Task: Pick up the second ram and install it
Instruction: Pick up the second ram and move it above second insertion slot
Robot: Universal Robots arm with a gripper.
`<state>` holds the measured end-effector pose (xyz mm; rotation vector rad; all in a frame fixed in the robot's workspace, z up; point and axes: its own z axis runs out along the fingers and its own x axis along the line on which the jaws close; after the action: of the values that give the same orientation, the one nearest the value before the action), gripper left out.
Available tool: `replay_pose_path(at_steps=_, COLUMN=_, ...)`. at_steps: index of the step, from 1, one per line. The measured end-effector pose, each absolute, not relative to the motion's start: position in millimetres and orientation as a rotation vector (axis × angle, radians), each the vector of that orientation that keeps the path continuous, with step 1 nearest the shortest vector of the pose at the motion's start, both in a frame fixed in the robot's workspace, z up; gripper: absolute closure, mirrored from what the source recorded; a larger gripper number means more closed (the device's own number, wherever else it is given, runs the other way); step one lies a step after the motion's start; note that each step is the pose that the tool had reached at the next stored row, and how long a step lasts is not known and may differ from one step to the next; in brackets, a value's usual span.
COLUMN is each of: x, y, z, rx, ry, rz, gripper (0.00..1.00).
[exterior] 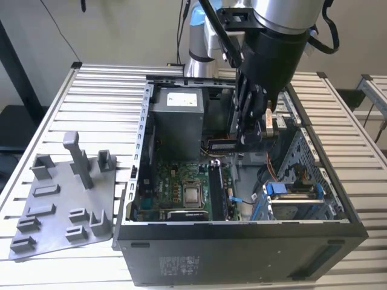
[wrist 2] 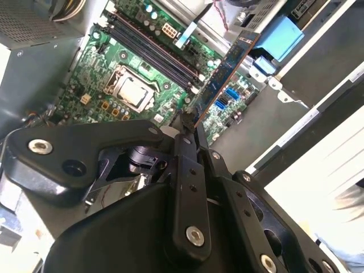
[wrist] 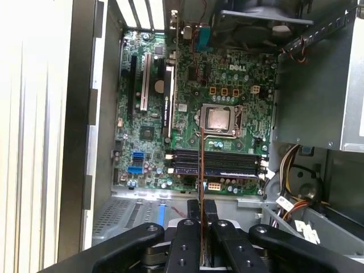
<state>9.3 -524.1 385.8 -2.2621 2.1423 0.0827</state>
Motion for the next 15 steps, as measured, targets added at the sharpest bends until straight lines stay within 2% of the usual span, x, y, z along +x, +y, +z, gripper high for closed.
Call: replay_pose_path(at_steps=15, x=9.0, y=-502.7, z=385.6, rx=-2.233, ry=2.172, rz=0.082, gripper=0.85)
